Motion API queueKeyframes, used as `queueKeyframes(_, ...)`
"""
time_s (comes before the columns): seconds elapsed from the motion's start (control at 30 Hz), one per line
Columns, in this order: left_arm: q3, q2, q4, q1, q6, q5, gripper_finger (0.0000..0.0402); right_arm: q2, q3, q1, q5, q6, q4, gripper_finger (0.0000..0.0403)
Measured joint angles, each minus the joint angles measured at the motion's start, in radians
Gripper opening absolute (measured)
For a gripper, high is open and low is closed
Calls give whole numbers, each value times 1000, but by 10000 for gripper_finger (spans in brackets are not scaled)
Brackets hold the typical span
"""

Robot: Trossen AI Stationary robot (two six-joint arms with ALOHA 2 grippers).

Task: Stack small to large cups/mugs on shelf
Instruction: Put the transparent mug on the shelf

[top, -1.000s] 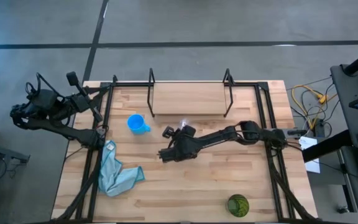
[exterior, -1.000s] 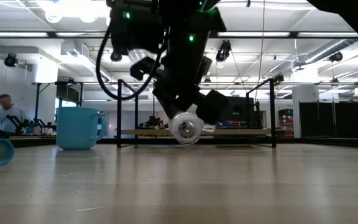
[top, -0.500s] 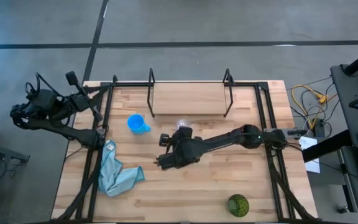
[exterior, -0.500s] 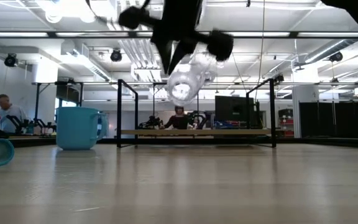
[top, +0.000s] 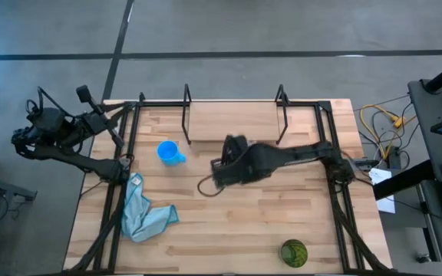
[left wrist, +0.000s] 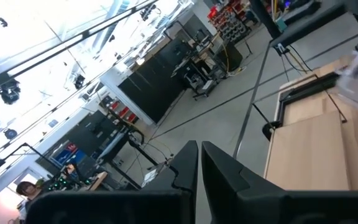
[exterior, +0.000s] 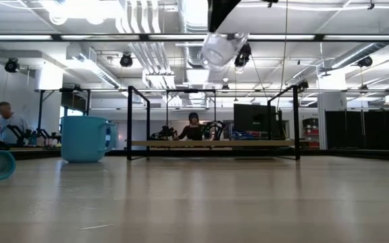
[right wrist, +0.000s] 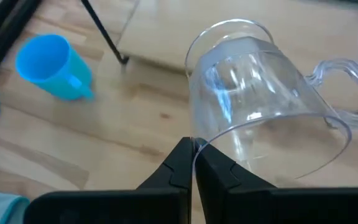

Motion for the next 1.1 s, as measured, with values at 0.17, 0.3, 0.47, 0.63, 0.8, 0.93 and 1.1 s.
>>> queueKeyframes(0.17,0,11,-5,0,-53,-80,8,-99,-3,-51,-26,-242,0,8)
queueKeyframes(0.3,0,22,-11,0,-144,-99,8,-166,-3,-98,-74,-475,-1,8)
queueKeyframes(0.47,0,35,-13,0,-267,-98,8,-230,-9,-160,-137,-695,0,8)
queueKeyframes(0.63,0,39,-14,0,-407,-98,8,-268,-37,-227,-274,-865,0,8)
queueKeyframes(0.8,0,38,-28,0,-499,-98,8,-288,-90,-291,-376,-1074,0,8)
queueKeyframes(0.93,0,38,-27,0,-499,-98,8,-296,-145,-345,-384,-1235,-1,8)
queueKeyframes(1.1,0,33,-26,0,-499,-98,8,-296,-220,-428,-403,-1388,0,8)
